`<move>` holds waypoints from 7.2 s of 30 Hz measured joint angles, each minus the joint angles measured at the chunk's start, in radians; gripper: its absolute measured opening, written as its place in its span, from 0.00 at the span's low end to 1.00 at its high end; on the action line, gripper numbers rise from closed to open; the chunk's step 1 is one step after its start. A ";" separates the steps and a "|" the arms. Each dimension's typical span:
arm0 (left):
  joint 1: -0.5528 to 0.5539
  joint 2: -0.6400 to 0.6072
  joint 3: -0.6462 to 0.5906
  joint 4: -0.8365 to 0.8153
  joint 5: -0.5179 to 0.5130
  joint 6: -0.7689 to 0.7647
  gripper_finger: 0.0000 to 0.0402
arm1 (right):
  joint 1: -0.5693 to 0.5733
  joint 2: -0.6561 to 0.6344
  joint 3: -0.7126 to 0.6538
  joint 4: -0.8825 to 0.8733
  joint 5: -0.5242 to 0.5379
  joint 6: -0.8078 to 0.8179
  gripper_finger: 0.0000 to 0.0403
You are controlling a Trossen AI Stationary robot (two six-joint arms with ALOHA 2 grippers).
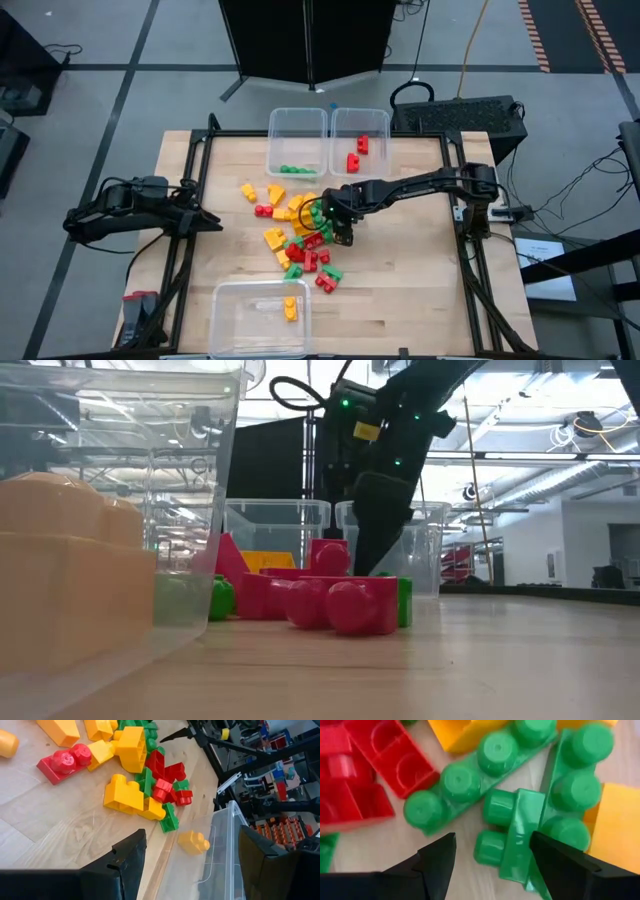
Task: Sort blocks
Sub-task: Put the green game piece into the top left transparent bin
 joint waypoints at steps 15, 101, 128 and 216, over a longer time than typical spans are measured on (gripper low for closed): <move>0.000 0.000 0.000 -0.001 -0.005 0.006 0.52 | -0.016 0.053 -0.003 -0.014 0.015 0.058 0.63; 0.000 0.002 0.000 0.000 -0.060 0.028 0.52 | -0.172 0.083 0.958 -0.475 -0.252 -0.122 0.68; 0.000 0.002 0.000 -0.003 -0.058 0.034 0.52 | -0.044 0.080 0.263 -0.200 0.064 -0.191 0.64; 0.000 0.002 0.000 -0.013 -0.088 0.080 0.52 | 0.159 -0.023 0.139 -0.336 0.099 0.477 0.28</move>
